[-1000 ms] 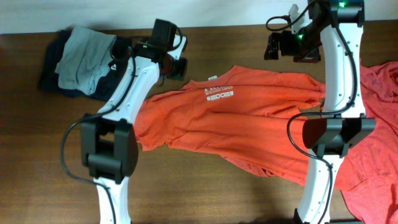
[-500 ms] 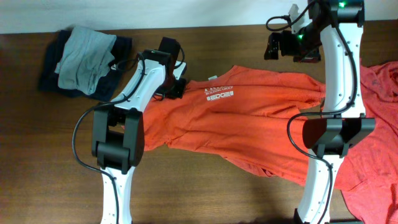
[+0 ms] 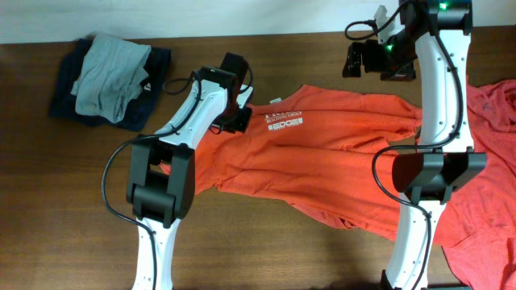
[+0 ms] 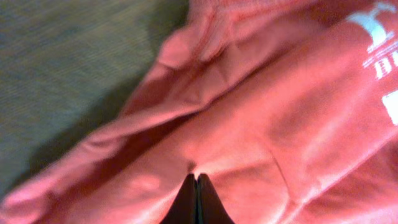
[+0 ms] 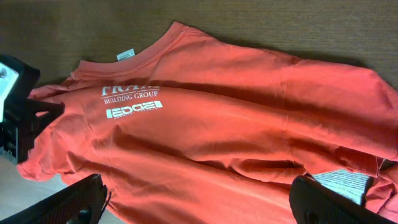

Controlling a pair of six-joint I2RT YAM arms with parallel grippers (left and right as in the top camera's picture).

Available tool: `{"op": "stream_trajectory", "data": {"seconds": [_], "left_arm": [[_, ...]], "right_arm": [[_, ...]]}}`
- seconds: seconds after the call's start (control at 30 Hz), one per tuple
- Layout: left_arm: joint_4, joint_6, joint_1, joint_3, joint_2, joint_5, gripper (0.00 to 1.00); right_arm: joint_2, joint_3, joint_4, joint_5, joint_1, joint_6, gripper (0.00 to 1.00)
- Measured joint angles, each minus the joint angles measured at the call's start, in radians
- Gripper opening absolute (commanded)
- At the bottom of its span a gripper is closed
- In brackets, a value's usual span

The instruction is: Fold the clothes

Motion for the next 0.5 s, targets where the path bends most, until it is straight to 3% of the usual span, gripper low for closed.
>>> {"op": "stream_trajectory", "data": {"seconds": [0.5], "left_arm": [[0.099, -0.023, 0.004, 0.036, 0.007, -0.058, 0.01]], "right_arm": [[0.0, 0.0, 0.0, 0.0, 0.0, -0.001, 0.99]]}}
